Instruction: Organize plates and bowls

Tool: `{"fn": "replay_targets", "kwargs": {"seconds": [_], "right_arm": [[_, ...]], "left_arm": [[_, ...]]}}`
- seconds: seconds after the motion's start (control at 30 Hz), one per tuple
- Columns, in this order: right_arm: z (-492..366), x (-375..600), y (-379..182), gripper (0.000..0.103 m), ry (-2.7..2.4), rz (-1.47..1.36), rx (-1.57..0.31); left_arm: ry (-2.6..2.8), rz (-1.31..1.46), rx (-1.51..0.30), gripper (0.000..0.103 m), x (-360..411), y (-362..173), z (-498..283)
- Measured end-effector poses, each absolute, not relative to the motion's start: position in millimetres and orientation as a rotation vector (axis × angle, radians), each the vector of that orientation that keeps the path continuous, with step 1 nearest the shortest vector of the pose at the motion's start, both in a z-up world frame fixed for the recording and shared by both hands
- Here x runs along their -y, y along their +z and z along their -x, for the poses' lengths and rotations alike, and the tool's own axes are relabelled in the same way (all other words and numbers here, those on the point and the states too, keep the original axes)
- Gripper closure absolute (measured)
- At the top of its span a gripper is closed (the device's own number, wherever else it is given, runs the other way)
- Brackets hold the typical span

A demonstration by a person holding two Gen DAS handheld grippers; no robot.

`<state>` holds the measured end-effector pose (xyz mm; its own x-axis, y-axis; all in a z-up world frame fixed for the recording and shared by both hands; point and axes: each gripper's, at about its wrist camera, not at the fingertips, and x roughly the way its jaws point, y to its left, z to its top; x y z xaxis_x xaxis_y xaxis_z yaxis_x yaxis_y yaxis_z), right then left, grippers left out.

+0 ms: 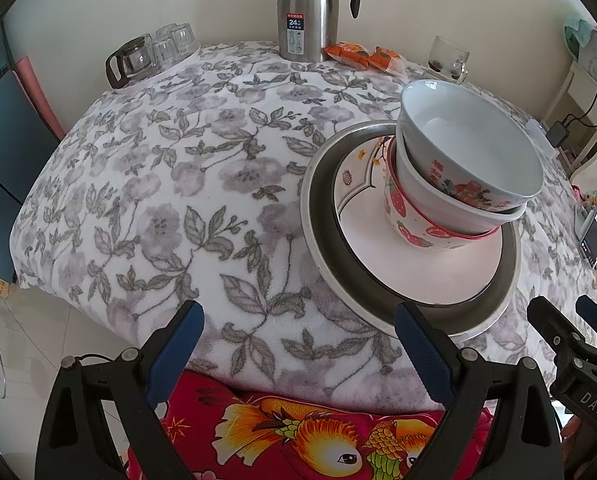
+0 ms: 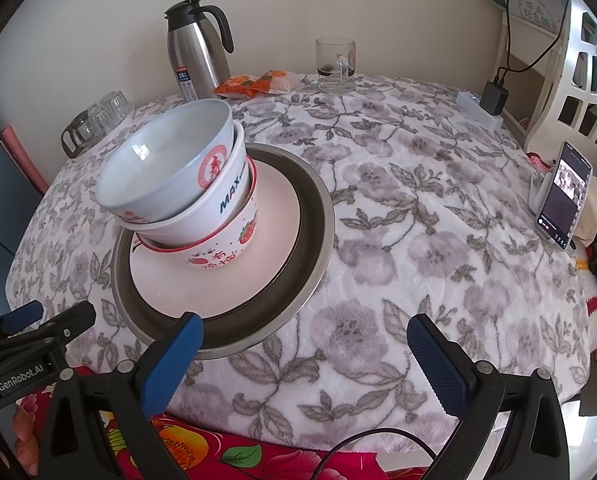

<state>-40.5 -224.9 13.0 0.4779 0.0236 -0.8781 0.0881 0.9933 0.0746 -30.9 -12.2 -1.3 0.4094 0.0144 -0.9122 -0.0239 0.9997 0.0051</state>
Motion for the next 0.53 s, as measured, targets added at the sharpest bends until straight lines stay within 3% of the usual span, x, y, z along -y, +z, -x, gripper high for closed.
{"fn": "replay_targets", "kwargs": {"seconds": [0.53], "right_arm": [[40.9,226.3,11.0,0.0,-0.035,-0.122,-1.077]], "left_arm": [[0.026,-0.003,-1.118,0.007,14.4,4.0,33.1]]}}
